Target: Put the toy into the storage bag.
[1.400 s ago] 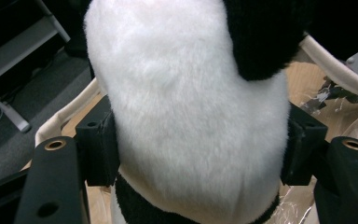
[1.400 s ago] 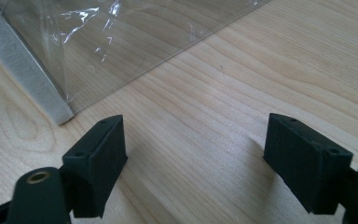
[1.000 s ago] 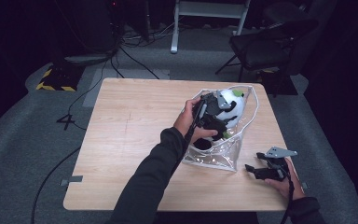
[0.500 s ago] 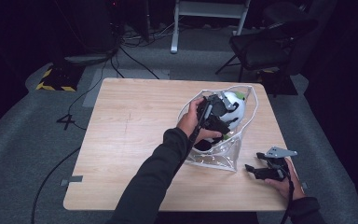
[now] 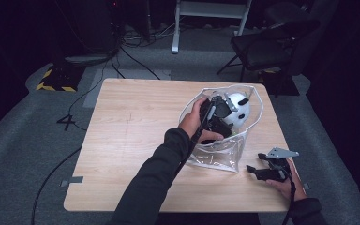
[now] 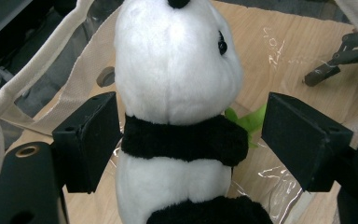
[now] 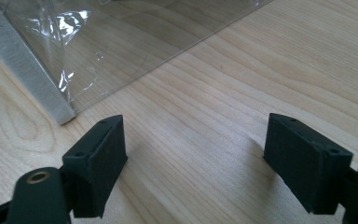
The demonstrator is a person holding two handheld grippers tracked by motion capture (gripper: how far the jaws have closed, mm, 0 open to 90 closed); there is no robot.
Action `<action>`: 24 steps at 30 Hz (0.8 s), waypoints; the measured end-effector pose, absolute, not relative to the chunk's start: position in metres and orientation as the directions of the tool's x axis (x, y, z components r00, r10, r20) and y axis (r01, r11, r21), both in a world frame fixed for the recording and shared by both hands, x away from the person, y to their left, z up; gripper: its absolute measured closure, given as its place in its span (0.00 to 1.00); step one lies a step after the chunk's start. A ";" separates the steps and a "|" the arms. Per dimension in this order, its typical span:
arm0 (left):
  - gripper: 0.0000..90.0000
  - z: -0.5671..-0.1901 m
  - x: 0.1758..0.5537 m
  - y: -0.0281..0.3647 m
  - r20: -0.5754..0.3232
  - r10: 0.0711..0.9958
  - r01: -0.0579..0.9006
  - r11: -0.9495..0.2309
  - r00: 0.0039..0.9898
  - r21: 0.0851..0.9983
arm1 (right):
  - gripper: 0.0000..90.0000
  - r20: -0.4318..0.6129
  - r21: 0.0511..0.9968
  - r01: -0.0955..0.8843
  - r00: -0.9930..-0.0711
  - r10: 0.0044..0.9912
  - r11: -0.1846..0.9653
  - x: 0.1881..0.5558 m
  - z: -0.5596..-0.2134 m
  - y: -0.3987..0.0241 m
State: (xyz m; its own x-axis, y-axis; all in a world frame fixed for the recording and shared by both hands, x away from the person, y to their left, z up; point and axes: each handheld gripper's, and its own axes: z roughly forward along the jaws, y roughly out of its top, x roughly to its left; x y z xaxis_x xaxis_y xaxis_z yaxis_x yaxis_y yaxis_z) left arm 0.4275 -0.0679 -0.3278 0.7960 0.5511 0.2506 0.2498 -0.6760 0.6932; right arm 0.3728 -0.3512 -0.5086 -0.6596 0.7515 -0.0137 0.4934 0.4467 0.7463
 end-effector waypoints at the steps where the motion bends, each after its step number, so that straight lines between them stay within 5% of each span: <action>1: 0.21 -0.328 0.427 -0.067 0.246 0.555 0.250 -0.669 0.795 0.700 | 0.23 -0.014 0.746 0.493 -0.660 0.751 0.447 0.373 -0.509 -0.351; 24: 0.18 -0.310 0.419 -0.019 0.226 0.613 0.194 -0.541 0.757 0.818 | 0.23 -0.019 0.748 0.489 -0.660 0.751 0.449 0.373 -0.509 -0.351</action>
